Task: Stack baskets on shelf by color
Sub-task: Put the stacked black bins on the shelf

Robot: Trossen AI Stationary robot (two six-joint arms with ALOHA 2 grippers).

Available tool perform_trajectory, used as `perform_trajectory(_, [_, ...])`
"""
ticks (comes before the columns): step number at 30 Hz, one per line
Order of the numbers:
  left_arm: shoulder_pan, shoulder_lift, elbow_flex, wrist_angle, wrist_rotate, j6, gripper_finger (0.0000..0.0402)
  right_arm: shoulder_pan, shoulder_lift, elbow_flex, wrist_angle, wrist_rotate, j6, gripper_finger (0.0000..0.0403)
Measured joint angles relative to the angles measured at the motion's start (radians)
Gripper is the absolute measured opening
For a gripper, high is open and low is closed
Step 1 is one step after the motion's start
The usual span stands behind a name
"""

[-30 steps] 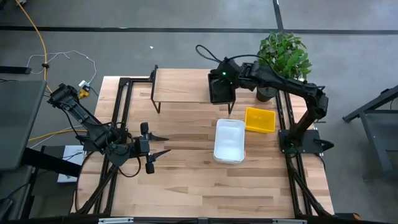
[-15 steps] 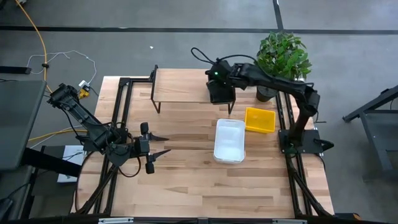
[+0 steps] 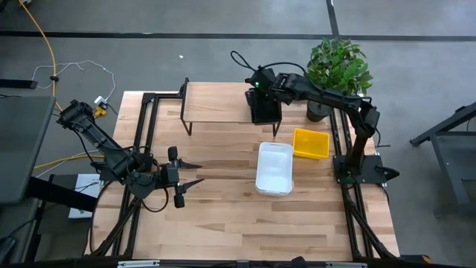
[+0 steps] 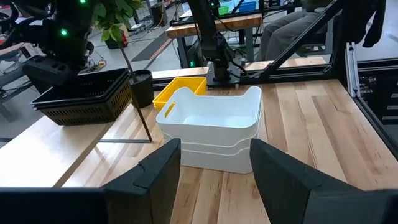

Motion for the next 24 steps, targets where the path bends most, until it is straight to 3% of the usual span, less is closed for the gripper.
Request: perform_trajectory(24, [0.000,0.000,0.000,0.000,0.000,0.000,0.0180,-0.037,0.039,0.000,0.002,0.162,0.130,0.0000])
